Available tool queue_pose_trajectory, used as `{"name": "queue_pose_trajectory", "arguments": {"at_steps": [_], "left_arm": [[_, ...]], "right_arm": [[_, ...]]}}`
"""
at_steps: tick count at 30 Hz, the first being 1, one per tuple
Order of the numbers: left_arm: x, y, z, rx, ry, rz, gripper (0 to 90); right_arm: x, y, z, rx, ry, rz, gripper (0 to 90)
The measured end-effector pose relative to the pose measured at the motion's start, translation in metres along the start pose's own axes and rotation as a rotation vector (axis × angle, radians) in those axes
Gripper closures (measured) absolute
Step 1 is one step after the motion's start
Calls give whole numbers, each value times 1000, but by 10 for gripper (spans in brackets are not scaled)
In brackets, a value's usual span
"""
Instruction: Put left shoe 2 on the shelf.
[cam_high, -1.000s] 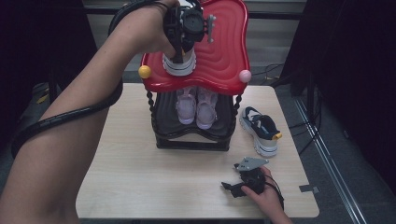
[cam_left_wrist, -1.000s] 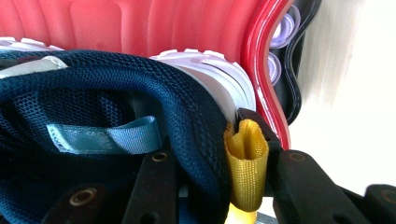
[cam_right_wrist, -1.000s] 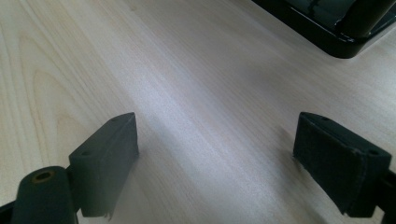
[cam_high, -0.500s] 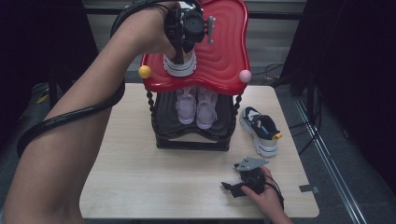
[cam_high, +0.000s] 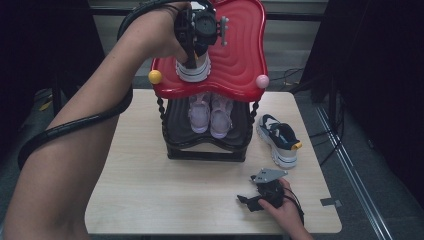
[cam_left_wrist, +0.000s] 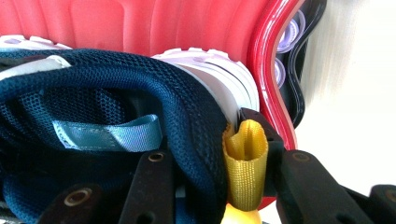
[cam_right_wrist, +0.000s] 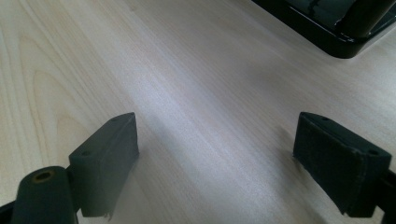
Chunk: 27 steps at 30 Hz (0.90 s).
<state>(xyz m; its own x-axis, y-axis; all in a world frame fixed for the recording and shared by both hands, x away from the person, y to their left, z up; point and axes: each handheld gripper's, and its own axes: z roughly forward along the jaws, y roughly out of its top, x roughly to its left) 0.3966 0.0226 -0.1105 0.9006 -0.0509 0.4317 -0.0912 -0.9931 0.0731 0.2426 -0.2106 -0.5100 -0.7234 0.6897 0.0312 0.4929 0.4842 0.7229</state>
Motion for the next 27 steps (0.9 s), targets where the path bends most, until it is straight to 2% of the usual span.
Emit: {"name": "queue_pose_trajectory", "arguments": {"at_steps": [3, 5, 8, 10, 17, 25, 27], "left_arm": [[1, -2, 0, -11, -1, -10, 663], [1, -2, 0, -3, -3, 6, 663], [1, -2, 0, -3, -1, 9, 659], [1, -3, 0, -6, 0, -6, 657], [4, -5, 0, -18, -10, -20, 640], [7, -8, -1, -32, -10, -77, 566], [9, -8, -2, -36, -12, -112, 553]], "right_arm": [[0, 0, 0, 0, 0, 0, 135], [0, 0, 0, 0, 0, 0, 134], [0, 0, 0, 0, 0, 0, 134], [0, 0, 0, 0, 0, 0, 134], [0, 0, 0, 0, 0, 0, 134], [0, 0, 0, 0, 0, 0, 134], [0, 0, 0, -1, 0, -1, 135]]}}
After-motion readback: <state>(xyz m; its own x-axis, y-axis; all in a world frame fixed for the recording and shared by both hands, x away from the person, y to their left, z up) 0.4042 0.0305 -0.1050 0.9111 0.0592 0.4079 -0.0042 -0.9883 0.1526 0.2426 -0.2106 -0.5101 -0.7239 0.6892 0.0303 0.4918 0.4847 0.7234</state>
